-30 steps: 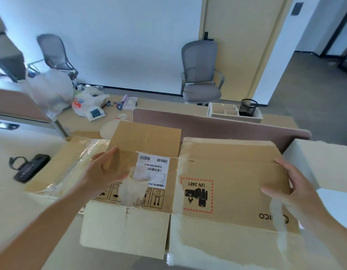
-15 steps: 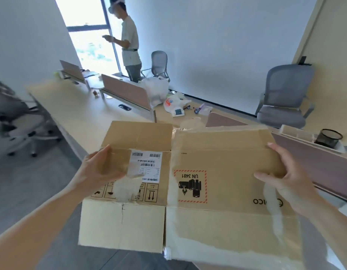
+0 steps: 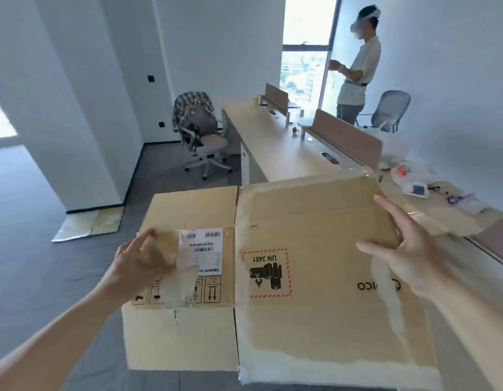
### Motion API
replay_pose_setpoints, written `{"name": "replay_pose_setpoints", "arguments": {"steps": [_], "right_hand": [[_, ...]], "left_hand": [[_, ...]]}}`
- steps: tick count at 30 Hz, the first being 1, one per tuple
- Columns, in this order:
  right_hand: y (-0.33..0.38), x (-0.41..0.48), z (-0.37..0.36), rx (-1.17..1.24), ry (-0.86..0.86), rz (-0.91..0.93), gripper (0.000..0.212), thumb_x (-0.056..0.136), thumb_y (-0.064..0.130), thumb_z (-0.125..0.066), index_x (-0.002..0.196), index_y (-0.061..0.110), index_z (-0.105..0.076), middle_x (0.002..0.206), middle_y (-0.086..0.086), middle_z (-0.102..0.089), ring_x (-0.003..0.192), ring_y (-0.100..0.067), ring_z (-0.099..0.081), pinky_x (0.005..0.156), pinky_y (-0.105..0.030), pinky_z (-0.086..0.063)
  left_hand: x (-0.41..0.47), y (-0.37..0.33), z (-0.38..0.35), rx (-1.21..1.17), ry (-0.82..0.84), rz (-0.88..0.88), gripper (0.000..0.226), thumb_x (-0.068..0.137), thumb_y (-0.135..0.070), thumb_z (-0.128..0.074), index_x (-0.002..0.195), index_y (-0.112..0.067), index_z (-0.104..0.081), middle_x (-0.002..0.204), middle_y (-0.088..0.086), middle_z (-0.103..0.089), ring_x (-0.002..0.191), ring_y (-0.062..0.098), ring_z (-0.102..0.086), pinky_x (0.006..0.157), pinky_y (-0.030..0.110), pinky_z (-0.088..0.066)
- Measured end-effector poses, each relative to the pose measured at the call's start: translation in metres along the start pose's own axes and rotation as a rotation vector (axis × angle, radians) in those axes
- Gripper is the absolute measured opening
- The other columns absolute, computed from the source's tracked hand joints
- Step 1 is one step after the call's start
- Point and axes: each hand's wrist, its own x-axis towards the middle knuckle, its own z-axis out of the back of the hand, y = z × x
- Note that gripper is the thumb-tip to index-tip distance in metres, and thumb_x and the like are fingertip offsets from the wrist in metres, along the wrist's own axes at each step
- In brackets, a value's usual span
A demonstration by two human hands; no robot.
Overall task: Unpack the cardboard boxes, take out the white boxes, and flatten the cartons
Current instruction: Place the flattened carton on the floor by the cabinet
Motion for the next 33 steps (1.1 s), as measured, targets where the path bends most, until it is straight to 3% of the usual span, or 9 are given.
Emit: {"name": "replay_pose_setpoints", "arguments": {"steps": [2, 7, 10, 18, 22, 24, 26, 28, 33], "right_hand": [[0.023, 0.002, -0.057, -0.022, 0.047, 0.058, 0.096, 0.069, -0.005, -0.090, 0.145, 0.043, -0.054, 0.142, 0.029, -0.057, 0.133, 0.006, -0.052, 0.103, -0.012, -0.045], [0.080, -0.001, -0.190, -0.097, 0.232, 0.176, 0.095, 0.073, -0.001, -0.090, 0.149, 0.041, -0.050, 0.150, 0.028, -0.048, 0.141, 0.013, -0.039, 0.110, -0.006, -0.033], [0.119, 0.000, -0.271, -0.208, 0.334, 0.304, 0.097, 0.074, 0.004, -0.090, 0.150, 0.045, -0.047, 0.149, 0.037, -0.042, 0.140, 0.019, -0.034, 0.106, 0.003, -0.024], [0.190, 0.031, -0.448, -0.400, 0.650, 0.651, 0.102, 0.081, 0.011, -0.086, 0.154, 0.057, -0.030, 0.151, 0.050, -0.026, 0.142, 0.022, -0.025, 0.114, -0.005, -0.019], [0.206, 0.068, -0.530, -0.416, 0.772, 0.778, 0.103, 0.081, 0.009, -0.083, 0.155, 0.056, -0.028, 0.151, 0.051, -0.023, 0.139, 0.020, -0.033, 0.115, -0.009, -0.030], [0.209, 0.096, -0.571, -0.415, 0.814, 0.835, 0.103, 0.080, 0.008, -0.082, 0.155, 0.055, -0.028, 0.153, 0.048, -0.022, 0.133, 0.002, -0.054, 0.111, -0.021, -0.044], [0.210, 0.122, -0.604, -0.440, 0.852, 0.861, 0.102, 0.081, 0.006, -0.080, 0.152, 0.057, -0.027, 0.157, 0.044, -0.023, 0.108, -0.020, -0.072, 0.094, -0.034, -0.058], [0.203, 0.161, -0.638, -0.422, 0.862, 0.856, 0.101, 0.082, 0.004, -0.080, 0.150, 0.058, -0.027, 0.157, 0.043, -0.023, 0.094, -0.031, -0.074, 0.080, -0.039, -0.062], [0.203, 0.249, -0.716, -0.365, 0.785, 0.816, 0.107, 0.082, 0.020, -0.087, 0.153, 0.059, -0.018, 0.159, 0.036, -0.026, 0.108, -0.020, -0.071, 0.091, -0.040, -0.061]], "left_hand": [[-0.013, 0.045, 0.040, 0.043, -0.023, 0.066, 0.119, 0.040, -0.074, -0.090, 0.146, -0.059, -0.036, 0.147, 0.004, -0.039, 0.127, 0.033, -0.048, 0.081, 0.042, -0.058], [-0.038, 0.114, 0.128, 0.167, -0.043, 0.160, 0.117, 0.071, -0.054, -0.089, 0.163, -0.032, -0.021, 0.167, 0.005, -0.024, 0.150, 0.030, -0.027, 0.119, 0.055, -0.032], [-0.037, 0.118, 0.181, 0.149, -0.057, 0.043, 0.110, 0.073, -0.054, -0.087, 0.161, -0.034, -0.025, 0.164, -0.001, -0.030, 0.147, 0.023, -0.033, 0.116, 0.046, -0.035], [0.024, 0.110, 0.266, 0.061, -0.093, -0.194, 0.120, 0.066, -0.051, -0.094, 0.159, -0.048, -0.019, 0.159, -0.025, -0.025, 0.138, 0.000, -0.029, 0.113, 0.030, -0.031], [0.083, 0.140, 0.295, -0.029, -0.112, -0.079, 0.129, 0.060, -0.047, -0.098, 0.157, -0.051, -0.013, 0.134, -0.031, -0.040, 0.111, -0.002, -0.048, 0.084, 0.006, -0.039], [0.119, 0.157, 0.311, -0.120, -0.166, -0.012, 0.117, 0.054, -0.051, -0.098, 0.149, -0.051, -0.030, 0.120, -0.028, -0.055, 0.098, -0.004, -0.057, 0.076, 0.010, -0.048], [0.147, 0.178, 0.327, -0.262, -0.216, 0.015, 0.082, 0.051, -0.050, -0.095, 0.126, -0.044, -0.061, 0.111, -0.011, -0.072, 0.098, 0.014, -0.070, 0.083, 0.032, -0.060], [0.183, 0.199, 0.343, -0.423, -0.196, 0.005, 0.051, 0.059, -0.042, -0.093, 0.106, -0.032, -0.077, 0.105, 0.000, -0.079, 0.099, 0.024, -0.075, 0.079, 0.033, -0.063], [0.249, 0.229, 0.382, -0.617, -0.254, 0.043, 0.033, 0.080, -0.031, -0.084, 0.112, -0.025, -0.079, 0.115, 0.008, -0.078, 0.103, 0.029, -0.075, 0.081, 0.034, -0.063]]}}
